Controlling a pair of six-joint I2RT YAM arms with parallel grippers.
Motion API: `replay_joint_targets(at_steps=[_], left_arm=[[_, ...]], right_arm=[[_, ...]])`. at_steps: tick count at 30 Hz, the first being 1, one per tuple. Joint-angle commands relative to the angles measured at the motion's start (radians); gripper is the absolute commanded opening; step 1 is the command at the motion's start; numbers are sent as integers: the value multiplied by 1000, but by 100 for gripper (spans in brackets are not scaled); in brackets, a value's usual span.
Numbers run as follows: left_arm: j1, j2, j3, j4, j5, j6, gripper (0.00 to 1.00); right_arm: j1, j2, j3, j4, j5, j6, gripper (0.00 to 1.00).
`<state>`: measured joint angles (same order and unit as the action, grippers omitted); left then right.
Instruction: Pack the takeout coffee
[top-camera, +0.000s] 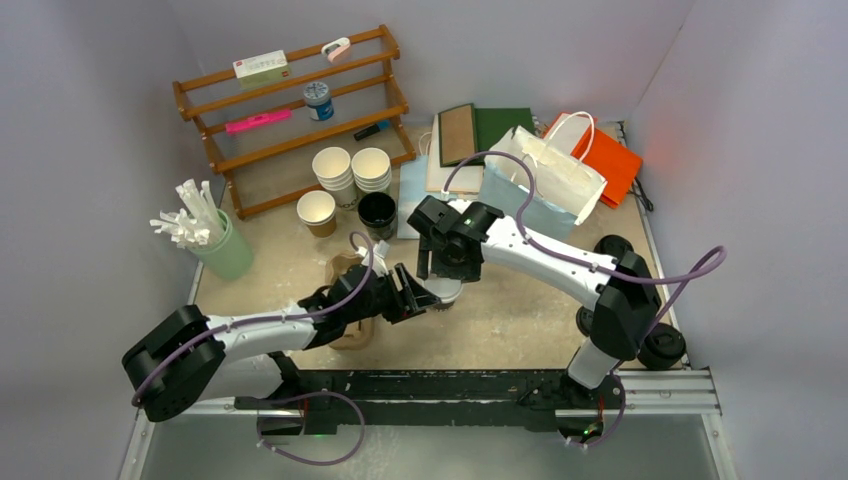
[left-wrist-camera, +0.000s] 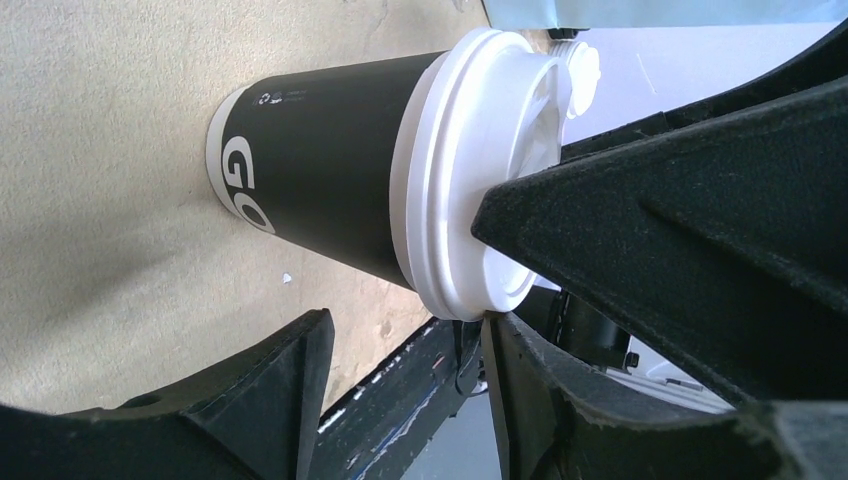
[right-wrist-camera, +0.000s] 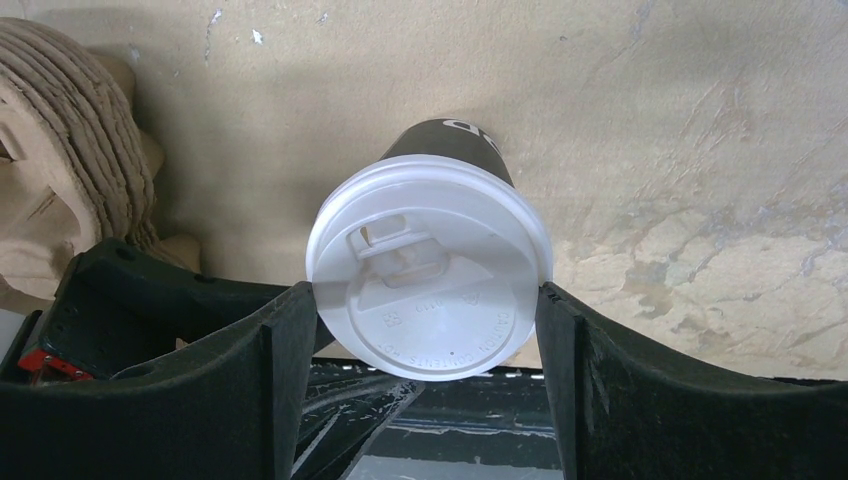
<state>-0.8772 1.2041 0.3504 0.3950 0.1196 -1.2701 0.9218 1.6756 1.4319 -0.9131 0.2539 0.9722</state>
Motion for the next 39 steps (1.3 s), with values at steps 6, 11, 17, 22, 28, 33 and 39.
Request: replay_joint_targets(at_steps=[6, 11, 17, 22, 28, 33, 39], left_arm=[[3, 81, 25, -251, -76, 32, 57], [3, 77, 52, -280, -67, 59, 59], [3, -51, 101, -410, -61, 117, 65], [3, -194, 146, -612, -58, 137, 68], [11, -362, 137, -760, -48, 82, 66], [169, -384, 84, -688, 129, 102, 62], [276, -258, 189, -624, 229, 230, 60]], right_arm=[[-2, 75, -107, -28, -40, 27, 57], [-3, 110, -69, -61, -69, -27, 58], [-6, 123, -24, -89, -81, -104, 58], [-20, 114, -9, -66, -86, -210, 58], [-26, 97, 18, -10, -109, -469, 60], [-27, 33, -53, 101, -196, -717, 60], [-26, -40, -140, 181, -296, -978, 61]])
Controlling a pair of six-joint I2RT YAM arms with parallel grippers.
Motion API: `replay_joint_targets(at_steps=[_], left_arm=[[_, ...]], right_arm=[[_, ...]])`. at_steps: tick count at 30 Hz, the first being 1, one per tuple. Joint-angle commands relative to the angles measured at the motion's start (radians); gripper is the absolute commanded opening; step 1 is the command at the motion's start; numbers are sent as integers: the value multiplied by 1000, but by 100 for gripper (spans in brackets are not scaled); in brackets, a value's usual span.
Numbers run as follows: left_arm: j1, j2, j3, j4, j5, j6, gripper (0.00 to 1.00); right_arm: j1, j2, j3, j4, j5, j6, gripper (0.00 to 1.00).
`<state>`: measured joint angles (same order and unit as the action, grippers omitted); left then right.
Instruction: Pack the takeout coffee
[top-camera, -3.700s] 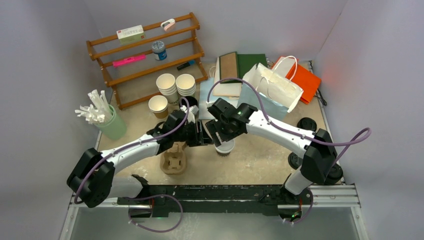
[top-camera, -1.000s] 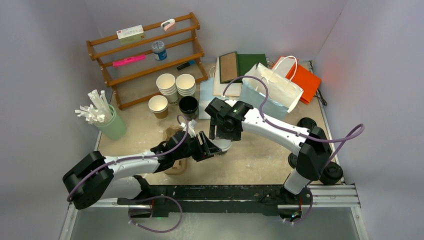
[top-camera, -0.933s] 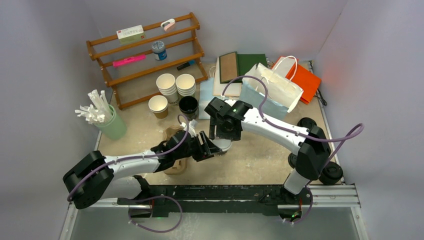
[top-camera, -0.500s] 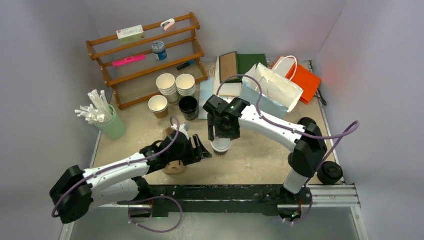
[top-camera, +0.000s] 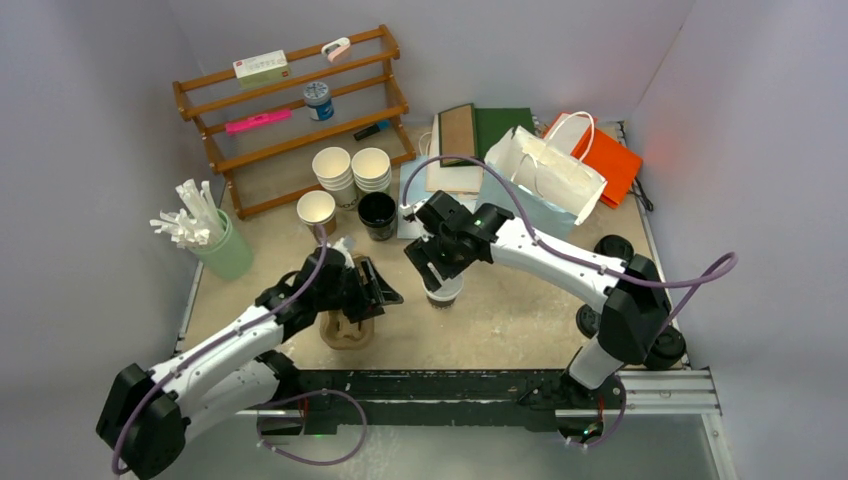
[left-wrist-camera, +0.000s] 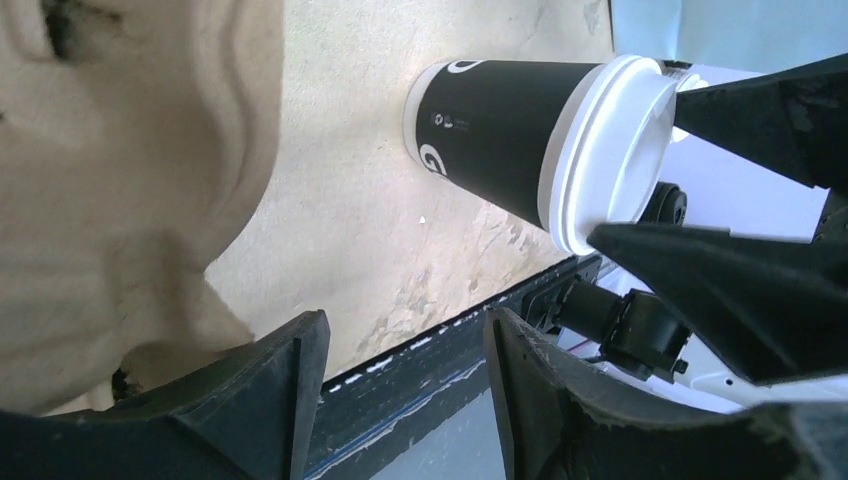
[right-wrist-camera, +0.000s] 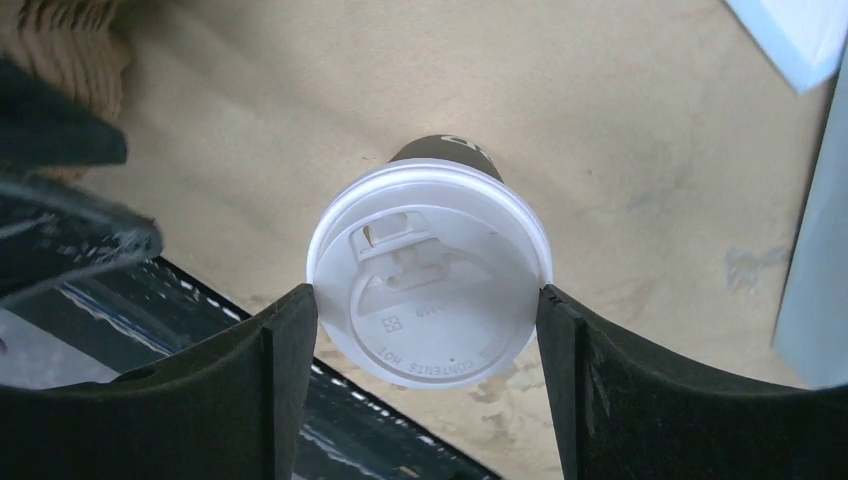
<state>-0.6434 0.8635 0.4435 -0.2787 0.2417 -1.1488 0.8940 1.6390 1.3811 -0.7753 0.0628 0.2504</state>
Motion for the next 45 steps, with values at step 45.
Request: replay_joint_targets(at_steps=[45], left_arm=[[167, 506, 171, 433, 360, 149, 36]], right_arm=[[3, -23, -160, 108, -140, -370, 59]])
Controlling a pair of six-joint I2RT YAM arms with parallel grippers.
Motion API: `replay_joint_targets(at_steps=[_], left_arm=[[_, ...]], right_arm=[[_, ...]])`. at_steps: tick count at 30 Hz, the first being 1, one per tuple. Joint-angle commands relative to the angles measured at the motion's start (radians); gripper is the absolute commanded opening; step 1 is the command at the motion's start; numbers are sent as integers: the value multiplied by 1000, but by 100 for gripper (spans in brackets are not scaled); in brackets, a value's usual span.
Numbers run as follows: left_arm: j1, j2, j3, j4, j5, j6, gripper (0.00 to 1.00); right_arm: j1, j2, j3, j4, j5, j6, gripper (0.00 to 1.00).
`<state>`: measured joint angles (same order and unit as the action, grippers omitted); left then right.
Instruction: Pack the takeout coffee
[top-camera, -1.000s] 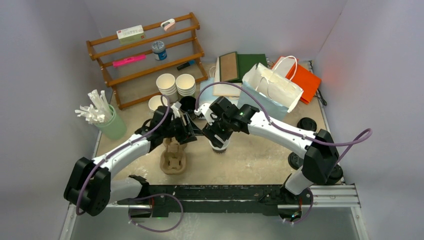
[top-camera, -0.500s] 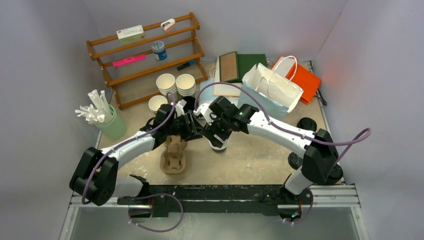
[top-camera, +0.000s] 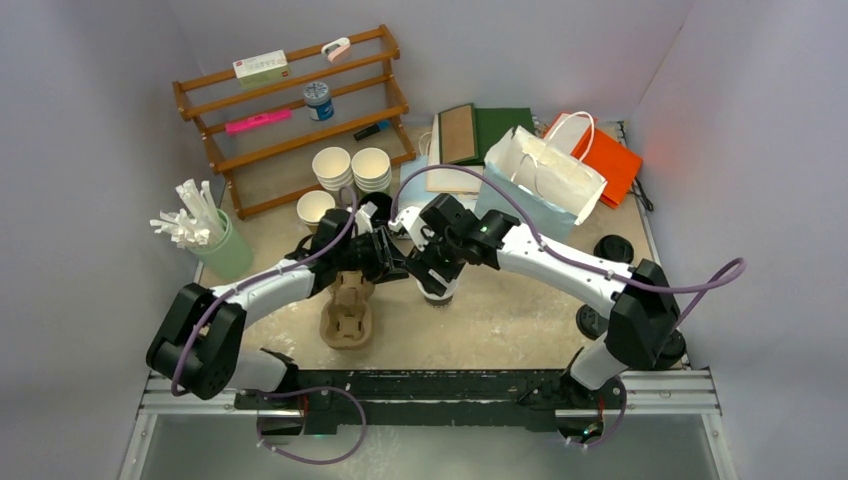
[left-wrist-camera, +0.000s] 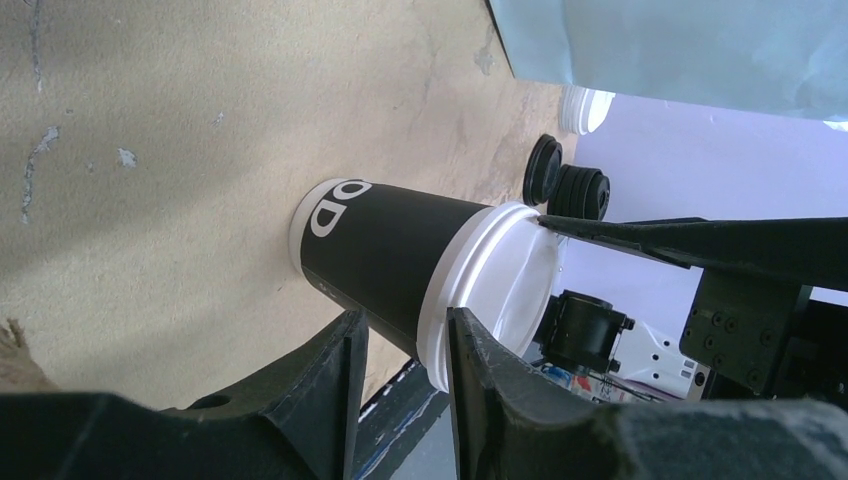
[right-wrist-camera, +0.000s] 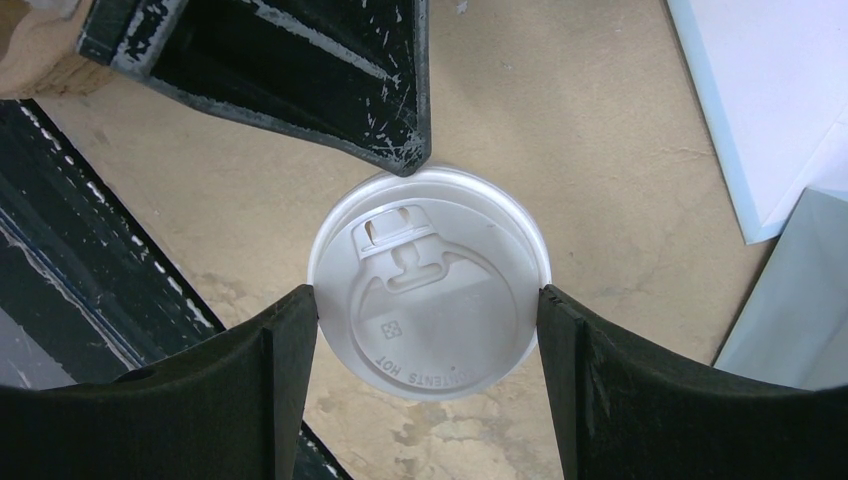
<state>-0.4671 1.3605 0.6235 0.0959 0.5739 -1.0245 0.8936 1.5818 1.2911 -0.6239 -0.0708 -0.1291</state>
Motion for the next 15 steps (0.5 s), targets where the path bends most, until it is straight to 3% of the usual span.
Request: replay_joint_targets(at_steps=[1, 15], left_arm=[[-13, 12, -8, 59, 28, 24, 37], [-30, 20, 1, 43, 41, 45, 40]], right_arm=[[4, 31, -74, -41, -6, 12, 59], [4, 16, -119, -30, -4, 26, 58]])
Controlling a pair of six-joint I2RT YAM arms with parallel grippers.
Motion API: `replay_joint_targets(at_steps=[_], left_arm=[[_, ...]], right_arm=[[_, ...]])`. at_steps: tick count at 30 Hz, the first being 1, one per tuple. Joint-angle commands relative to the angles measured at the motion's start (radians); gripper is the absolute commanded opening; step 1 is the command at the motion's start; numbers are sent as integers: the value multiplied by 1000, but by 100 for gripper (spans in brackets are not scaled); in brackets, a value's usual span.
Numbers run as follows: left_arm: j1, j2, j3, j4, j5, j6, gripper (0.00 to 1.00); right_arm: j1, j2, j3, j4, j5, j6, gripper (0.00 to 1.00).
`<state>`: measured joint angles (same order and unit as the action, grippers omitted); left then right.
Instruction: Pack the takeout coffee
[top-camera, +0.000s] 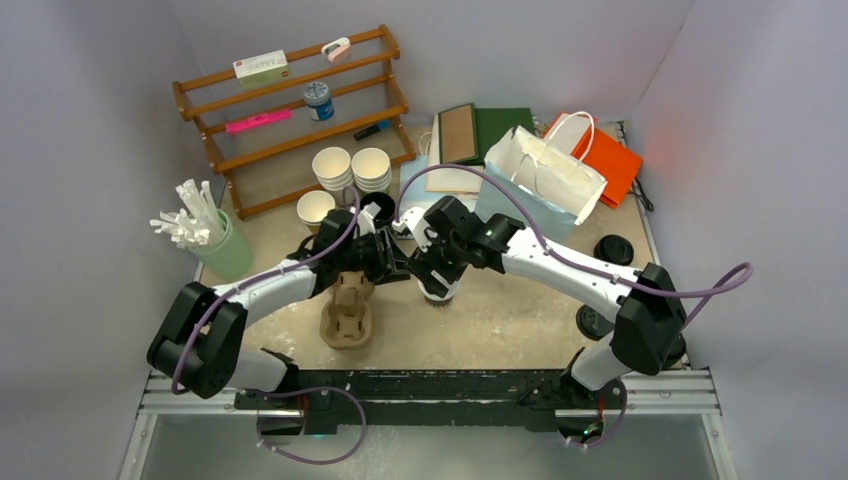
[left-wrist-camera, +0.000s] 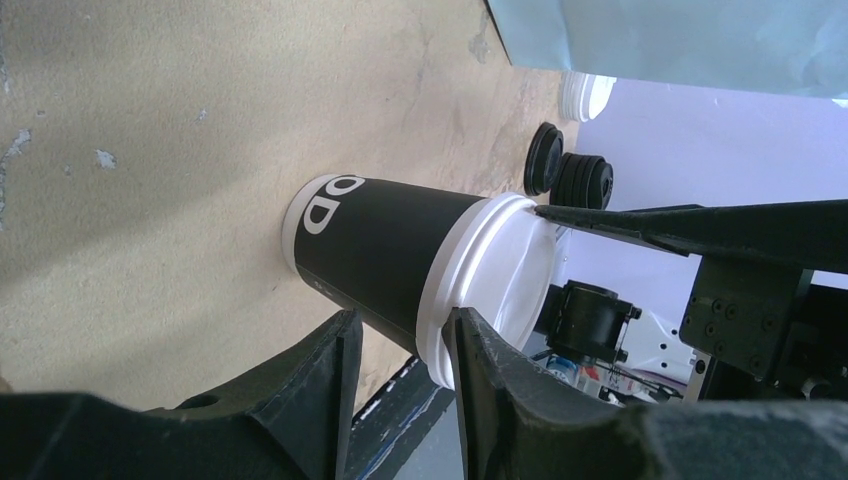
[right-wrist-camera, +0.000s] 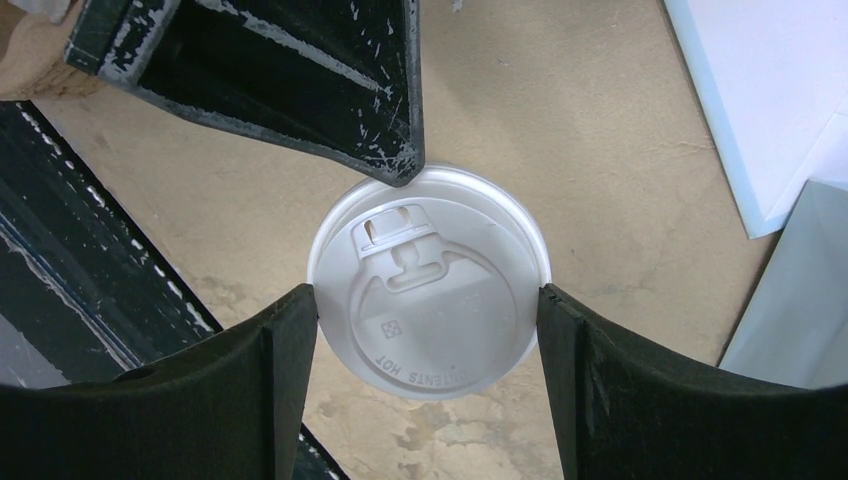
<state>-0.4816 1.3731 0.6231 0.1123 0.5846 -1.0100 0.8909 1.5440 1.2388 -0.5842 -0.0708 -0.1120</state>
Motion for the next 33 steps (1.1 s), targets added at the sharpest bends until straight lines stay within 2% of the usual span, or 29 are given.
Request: replay_joint_targets(at_steps=[1, 6, 11, 25, 33], left_arm=[[-18, 12, 2, 23, 31, 31, 39], [-33, 36, 11, 21, 41, 32, 38], [-45, 53, 41, -59, 22, 78, 38], [-130, 133, 208, -438, -174, 285, 35], [-134, 99, 256, -416, -179, 255, 38]], right_arm=[[6, 53, -68, -70, -4, 10, 58], [6, 50, -78, -67, -7, 12, 58], [6, 51, -88, -62, -12, 18, 58], [6, 60, -142, -38, -8, 46, 58], [6, 16, -68, -45, 17, 59, 58]])
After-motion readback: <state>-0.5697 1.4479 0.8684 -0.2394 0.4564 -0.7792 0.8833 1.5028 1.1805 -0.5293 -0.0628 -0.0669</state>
